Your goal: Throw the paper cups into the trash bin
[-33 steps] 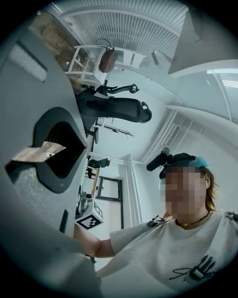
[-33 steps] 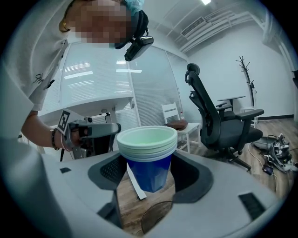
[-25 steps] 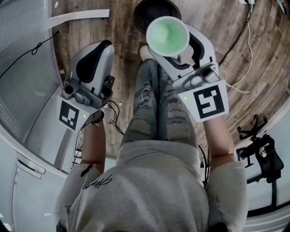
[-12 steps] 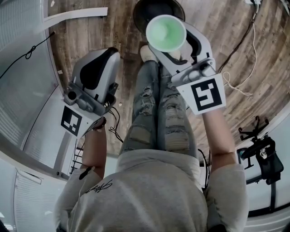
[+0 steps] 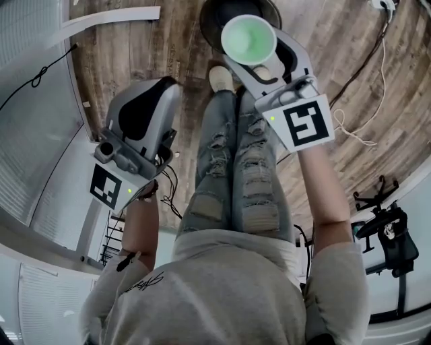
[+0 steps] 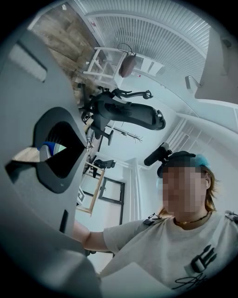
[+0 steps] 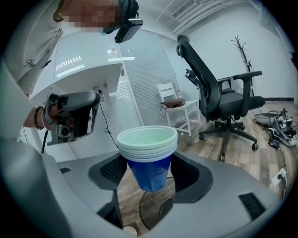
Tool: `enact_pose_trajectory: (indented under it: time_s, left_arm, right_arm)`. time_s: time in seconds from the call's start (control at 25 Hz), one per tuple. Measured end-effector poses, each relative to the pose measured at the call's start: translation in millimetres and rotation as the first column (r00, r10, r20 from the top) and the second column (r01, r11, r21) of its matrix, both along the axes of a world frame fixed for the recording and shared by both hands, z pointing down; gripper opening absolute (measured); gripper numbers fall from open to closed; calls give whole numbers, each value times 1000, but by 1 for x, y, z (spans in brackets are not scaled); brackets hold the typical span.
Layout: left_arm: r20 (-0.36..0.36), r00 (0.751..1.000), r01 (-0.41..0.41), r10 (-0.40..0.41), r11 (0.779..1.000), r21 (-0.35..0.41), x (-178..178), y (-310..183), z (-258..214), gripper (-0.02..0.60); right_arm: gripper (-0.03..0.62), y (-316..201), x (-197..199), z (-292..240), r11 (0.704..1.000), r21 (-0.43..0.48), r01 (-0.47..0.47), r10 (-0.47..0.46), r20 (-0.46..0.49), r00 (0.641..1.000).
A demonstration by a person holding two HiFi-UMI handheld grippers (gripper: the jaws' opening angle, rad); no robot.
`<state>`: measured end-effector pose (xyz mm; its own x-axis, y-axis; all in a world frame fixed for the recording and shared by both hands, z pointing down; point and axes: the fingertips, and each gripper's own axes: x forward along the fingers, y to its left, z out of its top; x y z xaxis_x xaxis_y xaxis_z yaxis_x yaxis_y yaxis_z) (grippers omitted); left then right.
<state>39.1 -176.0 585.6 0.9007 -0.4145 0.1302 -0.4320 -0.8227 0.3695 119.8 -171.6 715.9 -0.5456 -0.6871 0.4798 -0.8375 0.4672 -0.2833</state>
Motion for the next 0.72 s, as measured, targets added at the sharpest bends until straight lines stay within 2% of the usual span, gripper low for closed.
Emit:
enact_pose_trajectory:
  time_s: [0.56, 0.72]
  left_arm:
    - [-13, 999, 30, -31, 999, -28, -14, 11, 14, 5]
    - [-12, 999, 42, -42, 999, -34, -18, 13, 17, 5]
  right_arm:
    - [299, -7, -6, 61, 999, -48, 11, -14, -66, 998]
    - [299, -10, -8, 78, 999, -38, 5, -7, -70, 998]
